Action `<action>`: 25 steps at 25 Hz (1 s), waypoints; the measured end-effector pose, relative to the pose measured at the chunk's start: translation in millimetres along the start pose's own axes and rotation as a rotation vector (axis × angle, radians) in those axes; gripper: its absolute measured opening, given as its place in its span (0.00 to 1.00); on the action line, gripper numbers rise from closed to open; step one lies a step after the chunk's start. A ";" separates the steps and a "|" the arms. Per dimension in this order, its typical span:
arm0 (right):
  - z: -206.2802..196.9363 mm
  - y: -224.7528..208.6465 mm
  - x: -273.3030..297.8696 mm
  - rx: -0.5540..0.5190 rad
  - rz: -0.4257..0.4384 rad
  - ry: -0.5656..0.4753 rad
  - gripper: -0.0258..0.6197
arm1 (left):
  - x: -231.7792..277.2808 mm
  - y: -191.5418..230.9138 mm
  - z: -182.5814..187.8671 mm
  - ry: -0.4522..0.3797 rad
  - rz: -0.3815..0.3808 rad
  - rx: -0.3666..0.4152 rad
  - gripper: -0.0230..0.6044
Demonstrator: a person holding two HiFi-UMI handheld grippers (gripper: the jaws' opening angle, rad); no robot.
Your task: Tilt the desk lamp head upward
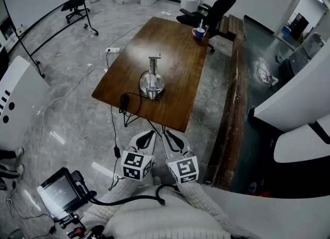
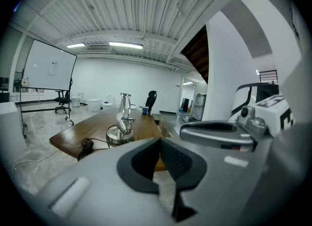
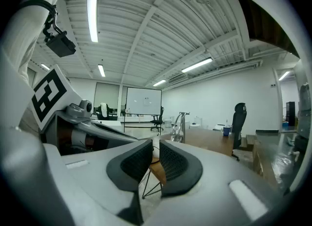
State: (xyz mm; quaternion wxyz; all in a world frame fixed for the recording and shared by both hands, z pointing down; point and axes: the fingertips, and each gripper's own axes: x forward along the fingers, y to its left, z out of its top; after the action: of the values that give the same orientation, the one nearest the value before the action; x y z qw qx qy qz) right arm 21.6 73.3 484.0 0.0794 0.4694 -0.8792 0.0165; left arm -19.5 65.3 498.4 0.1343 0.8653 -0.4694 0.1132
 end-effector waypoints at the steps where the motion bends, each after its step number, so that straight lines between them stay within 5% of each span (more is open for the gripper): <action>1: -0.1 -6.0 0.9 -0.005 -0.007 -0.005 0.10 | 3.6 -0.7 0.3 -0.004 -0.003 0.001 0.05; 15: 12.2 -81.4 119.1 0.021 -0.034 -0.013 0.10 | 100.6 85.1 49.4 -0.037 -0.026 0.012 0.05; 25: 28.3 -144.6 213.2 0.026 -0.034 0.005 0.11 | 159.7 135.2 95.0 -0.064 -0.101 0.258 0.05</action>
State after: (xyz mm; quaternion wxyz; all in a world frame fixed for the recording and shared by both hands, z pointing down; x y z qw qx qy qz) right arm 21.2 -185.8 482.6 0.0758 0.4852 -0.8707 0.0280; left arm -41.6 -162.4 477.7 0.0124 0.9012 -0.4107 0.1380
